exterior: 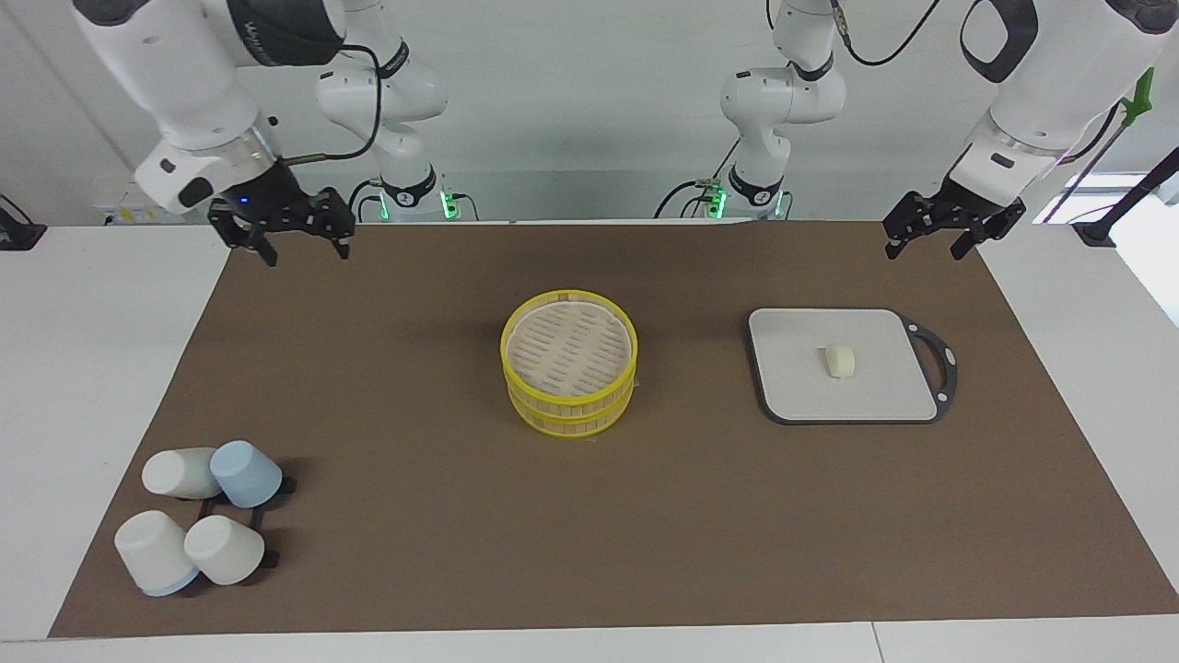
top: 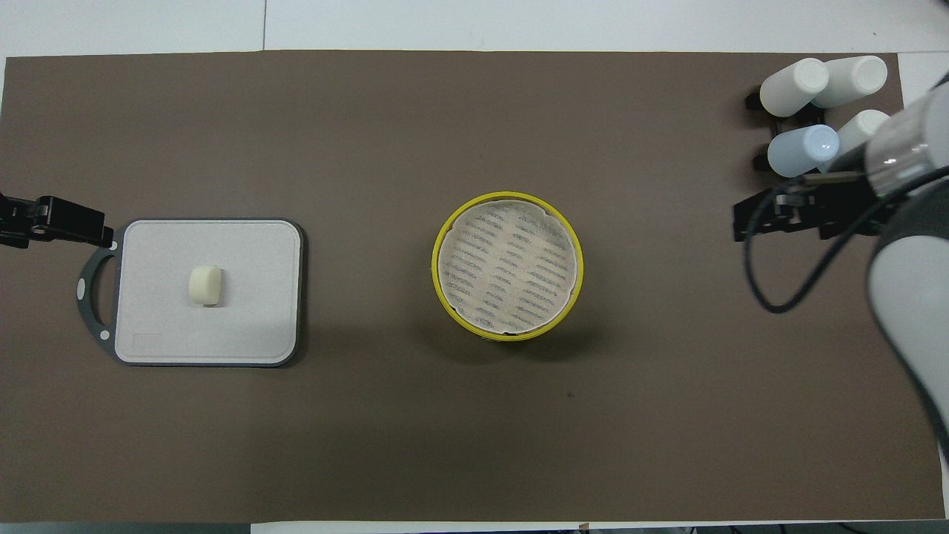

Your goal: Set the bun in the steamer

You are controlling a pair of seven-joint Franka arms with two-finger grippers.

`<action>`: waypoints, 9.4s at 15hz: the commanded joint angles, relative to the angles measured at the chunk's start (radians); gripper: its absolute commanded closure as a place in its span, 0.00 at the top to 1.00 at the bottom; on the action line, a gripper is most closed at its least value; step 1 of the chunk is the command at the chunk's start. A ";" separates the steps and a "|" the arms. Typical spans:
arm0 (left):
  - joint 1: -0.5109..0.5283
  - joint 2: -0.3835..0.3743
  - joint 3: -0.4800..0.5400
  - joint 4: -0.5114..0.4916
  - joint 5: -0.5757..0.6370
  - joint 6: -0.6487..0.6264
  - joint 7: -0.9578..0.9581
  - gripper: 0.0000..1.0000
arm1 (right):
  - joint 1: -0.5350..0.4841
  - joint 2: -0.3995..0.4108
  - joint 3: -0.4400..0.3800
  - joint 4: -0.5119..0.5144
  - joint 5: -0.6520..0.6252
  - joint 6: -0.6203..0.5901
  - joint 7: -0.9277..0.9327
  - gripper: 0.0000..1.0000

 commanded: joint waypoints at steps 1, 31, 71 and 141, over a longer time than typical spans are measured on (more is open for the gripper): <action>0.000 -0.107 0.003 -0.239 -0.009 0.165 0.020 1.00 | 0.182 0.290 0.001 0.352 -0.001 -0.090 0.228 1.00; -0.011 0.072 0.003 -0.671 -0.009 0.862 0.082 0.38 | 0.494 0.438 -0.006 0.104 -0.067 0.367 0.428 0.00; -0.354 0.133 -0.007 -0.123 0.104 0.269 -0.645 1.00 | 0.188 0.210 0.003 -0.002 -0.004 0.245 0.027 0.00; -0.023 -0.037 0.013 -0.065 0.003 0.063 -0.052 1.00 | -0.041 0.049 -0.008 -0.043 0.008 0.102 0.012 1.00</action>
